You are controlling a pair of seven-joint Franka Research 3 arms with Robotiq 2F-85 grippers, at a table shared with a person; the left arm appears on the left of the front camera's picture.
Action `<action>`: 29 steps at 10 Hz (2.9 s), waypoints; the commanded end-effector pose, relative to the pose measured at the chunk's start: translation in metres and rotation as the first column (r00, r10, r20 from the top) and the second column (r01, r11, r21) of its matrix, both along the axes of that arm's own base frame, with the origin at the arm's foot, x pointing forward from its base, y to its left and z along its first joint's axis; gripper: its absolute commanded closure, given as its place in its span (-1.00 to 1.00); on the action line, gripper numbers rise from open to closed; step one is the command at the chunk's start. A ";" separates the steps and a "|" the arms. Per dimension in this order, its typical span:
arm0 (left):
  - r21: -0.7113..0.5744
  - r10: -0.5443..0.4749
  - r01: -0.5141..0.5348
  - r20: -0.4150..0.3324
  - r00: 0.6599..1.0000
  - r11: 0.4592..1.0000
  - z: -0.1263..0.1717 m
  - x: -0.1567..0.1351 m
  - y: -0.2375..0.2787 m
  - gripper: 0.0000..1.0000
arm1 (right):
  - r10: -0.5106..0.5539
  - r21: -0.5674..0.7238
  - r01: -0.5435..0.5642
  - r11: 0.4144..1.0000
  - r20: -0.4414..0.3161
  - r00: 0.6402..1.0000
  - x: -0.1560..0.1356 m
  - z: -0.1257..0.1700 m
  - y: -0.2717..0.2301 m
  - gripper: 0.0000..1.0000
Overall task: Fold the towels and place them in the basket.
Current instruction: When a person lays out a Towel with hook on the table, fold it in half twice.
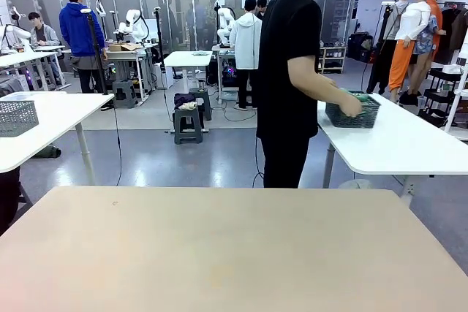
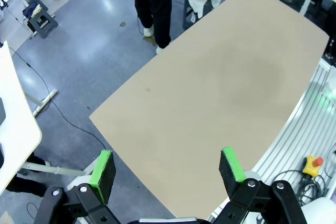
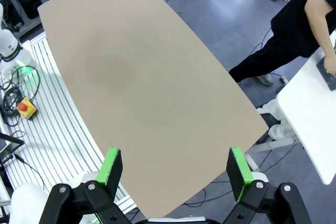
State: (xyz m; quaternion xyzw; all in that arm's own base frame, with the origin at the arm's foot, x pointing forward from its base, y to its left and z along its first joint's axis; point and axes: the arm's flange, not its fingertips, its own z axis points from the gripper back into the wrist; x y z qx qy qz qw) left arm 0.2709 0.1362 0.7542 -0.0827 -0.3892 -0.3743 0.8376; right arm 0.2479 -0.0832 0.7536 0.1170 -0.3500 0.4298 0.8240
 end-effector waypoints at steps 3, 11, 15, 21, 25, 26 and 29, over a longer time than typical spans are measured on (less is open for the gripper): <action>0.002 -0.011 0.011 0.014 1.000 1.000 0.000 0.001 -0.001 -1.00 | 0.016 0.001 -0.016 1.000 0.008 1.000 0.000 -0.002 0.001 -1.00; 0.000 0.000 0.000 0.000 1.000 1.000 0.000 0.000 0.000 -1.00 | 0.016 0.001 -0.016 1.000 0.008 1.000 0.000 -0.002 0.001 -1.00; 0.020 -0.064 0.063 0.034 0.997 0.998 0.002 -0.001 0.000 -1.00 | 0.016 0.001 -0.016 1.000 0.008 1.000 0.000 -0.002 0.001 -1.00; 0.059 -0.122 0.120 0.029 0.992 0.991 0.002 0.001 -0.003 -1.00 | 0.016 0.001 -0.016 1.000 0.008 1.000 0.000 -0.002 0.001 -1.00; 0.067 -0.093 0.091 0.028 0.995 0.994 -0.003 0.002 -0.003 -1.00 | 0.016 0.001 -0.016 1.000 0.008 1.000 0.000 -0.002 0.001 -1.00; 0.067 -0.093 0.091 0.028 0.995 0.994 -0.003 0.002 -0.003 -1.00 | 0.016 0.001 -0.016 1.000 0.008 1.000 0.000 -0.002 0.001 -1.00; 0.067 -0.093 0.091 0.028 0.995 0.994 -0.003 0.002 -0.003 -1.00 | 0.016 0.001 -0.016 1.000 0.008 1.000 0.000 -0.002 0.001 -1.00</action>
